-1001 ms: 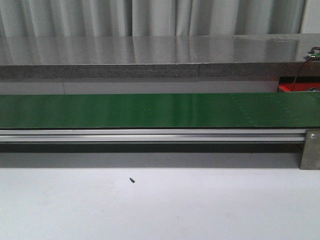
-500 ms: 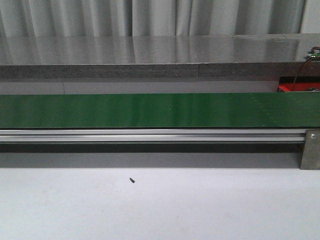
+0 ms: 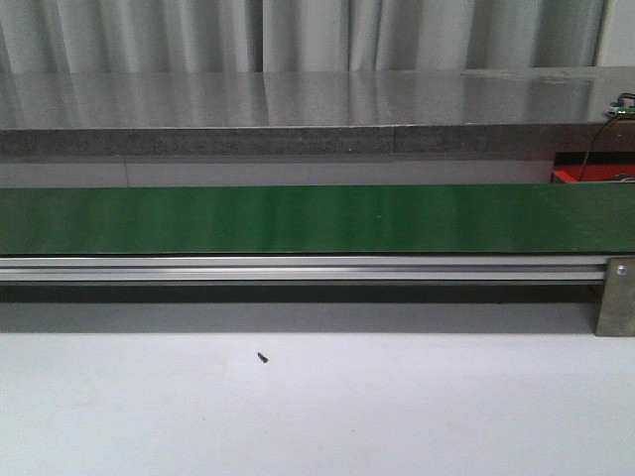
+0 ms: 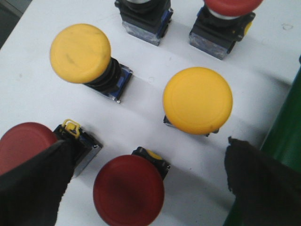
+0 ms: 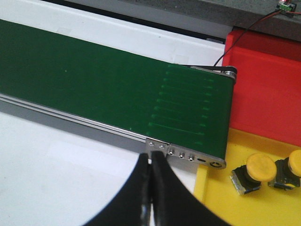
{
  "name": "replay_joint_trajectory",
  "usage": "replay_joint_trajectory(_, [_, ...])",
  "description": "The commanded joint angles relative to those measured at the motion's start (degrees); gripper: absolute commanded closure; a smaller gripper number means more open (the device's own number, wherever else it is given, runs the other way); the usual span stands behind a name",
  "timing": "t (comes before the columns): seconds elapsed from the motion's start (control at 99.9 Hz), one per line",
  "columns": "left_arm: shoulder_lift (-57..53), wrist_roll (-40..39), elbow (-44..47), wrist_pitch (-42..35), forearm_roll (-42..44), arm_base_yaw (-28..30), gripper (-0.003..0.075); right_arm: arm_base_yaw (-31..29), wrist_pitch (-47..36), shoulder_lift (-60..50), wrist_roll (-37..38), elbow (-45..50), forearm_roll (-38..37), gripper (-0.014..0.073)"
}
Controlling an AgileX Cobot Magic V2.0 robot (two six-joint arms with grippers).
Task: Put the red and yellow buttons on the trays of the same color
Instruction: 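Move the left gripper over the button cluster toward a red button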
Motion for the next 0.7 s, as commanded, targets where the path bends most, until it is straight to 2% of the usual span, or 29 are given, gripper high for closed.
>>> replay_joint_trajectory(0.0, [-2.53, -0.61, -1.86, -0.73, 0.53, 0.10, 0.0102, 0.06, -3.38, -0.17, -0.48, -1.33, 0.57, 0.0690])
replay_joint_trajectory(0.69, [-2.53, -0.61, -1.86, 0.78, 0.32, 0.10, 0.0102, 0.06, -3.38, -0.17, -0.48, -1.33, 0.57, 0.0690])
